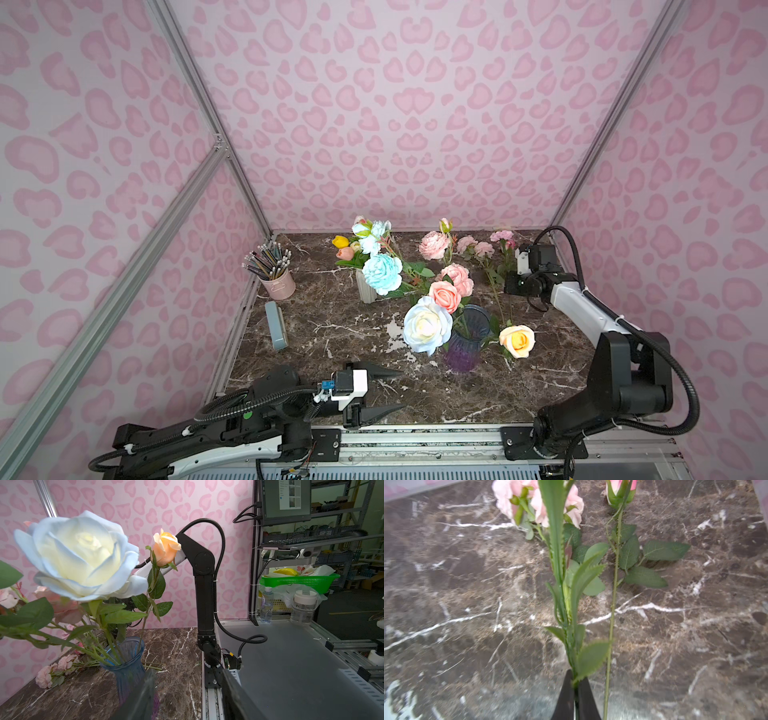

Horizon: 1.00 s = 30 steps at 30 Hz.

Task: Pick out pink flowers from the vase
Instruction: Place the flower at the center of the board.

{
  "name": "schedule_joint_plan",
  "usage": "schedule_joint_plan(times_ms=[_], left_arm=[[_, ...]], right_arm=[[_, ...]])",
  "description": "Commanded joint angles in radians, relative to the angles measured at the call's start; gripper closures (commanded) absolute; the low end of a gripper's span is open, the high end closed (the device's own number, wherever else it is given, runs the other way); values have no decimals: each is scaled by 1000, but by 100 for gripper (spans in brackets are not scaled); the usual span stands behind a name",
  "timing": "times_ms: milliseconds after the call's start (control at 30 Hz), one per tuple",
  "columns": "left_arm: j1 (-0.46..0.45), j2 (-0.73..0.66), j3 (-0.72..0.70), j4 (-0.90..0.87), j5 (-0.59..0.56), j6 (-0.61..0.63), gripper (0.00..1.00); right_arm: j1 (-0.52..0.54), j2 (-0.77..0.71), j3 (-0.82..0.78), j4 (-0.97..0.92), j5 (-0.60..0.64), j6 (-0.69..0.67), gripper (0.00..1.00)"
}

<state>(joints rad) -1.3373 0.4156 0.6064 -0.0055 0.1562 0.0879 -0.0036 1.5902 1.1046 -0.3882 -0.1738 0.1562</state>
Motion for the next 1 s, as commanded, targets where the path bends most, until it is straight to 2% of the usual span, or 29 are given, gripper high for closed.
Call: schedule_joint_plan(times_ms=[0,167,300,500,633,733,867,900,967], left_arm=[[0,-2,-2,16,-23,21,47],[0,19,-8,-12,-9,24,47],[0,48,-4,-17,-9,29,47],[1,124,23,-49,-59,19,47],[0,218,64,-111,-186,-25,47],[0,282,90,-142,-251,-68,47],[2,328,61,-110,-361,-154,47],[9,336,55,-111,-404,-183,47],[31,343,33,-90,-406,-224,49]], right_arm=[[-1,68,38,4,59,-19,100],[-1,158,58,14,88,-20,100],[0,201,50,29,66,-23,93],[3,180,44,44,56,-4,71],[8,111,52,36,81,9,60],[9,27,61,22,91,25,58],[27,-126,47,39,28,45,59],[39,-173,31,57,-9,46,61],[69,-272,-35,146,-119,42,65]])
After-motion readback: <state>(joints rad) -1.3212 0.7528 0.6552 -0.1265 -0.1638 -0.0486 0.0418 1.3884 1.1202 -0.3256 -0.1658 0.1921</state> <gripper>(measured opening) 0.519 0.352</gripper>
